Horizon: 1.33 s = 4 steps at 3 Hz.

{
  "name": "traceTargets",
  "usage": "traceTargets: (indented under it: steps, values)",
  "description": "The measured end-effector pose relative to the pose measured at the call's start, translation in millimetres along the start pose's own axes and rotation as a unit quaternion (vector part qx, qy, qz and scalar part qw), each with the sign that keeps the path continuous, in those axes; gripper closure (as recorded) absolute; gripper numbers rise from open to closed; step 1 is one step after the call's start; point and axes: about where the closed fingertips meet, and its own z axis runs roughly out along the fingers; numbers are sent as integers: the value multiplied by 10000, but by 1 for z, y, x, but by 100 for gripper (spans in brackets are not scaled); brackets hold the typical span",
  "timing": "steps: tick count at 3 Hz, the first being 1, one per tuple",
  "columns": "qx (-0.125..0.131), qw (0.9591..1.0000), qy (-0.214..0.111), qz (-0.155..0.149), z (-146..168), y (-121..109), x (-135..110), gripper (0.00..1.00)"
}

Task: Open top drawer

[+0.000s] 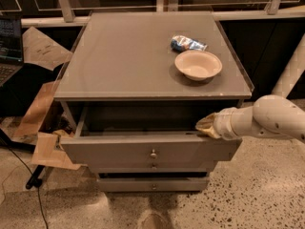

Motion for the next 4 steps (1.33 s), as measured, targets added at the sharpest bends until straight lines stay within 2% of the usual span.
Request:
traceTargets:
  steps: [3, 4]
  values:
    - [-140, 9998, 146, 20, 0, 8, 14, 100]
    - [-141, 9998, 146, 20, -2, 7, 12, 100]
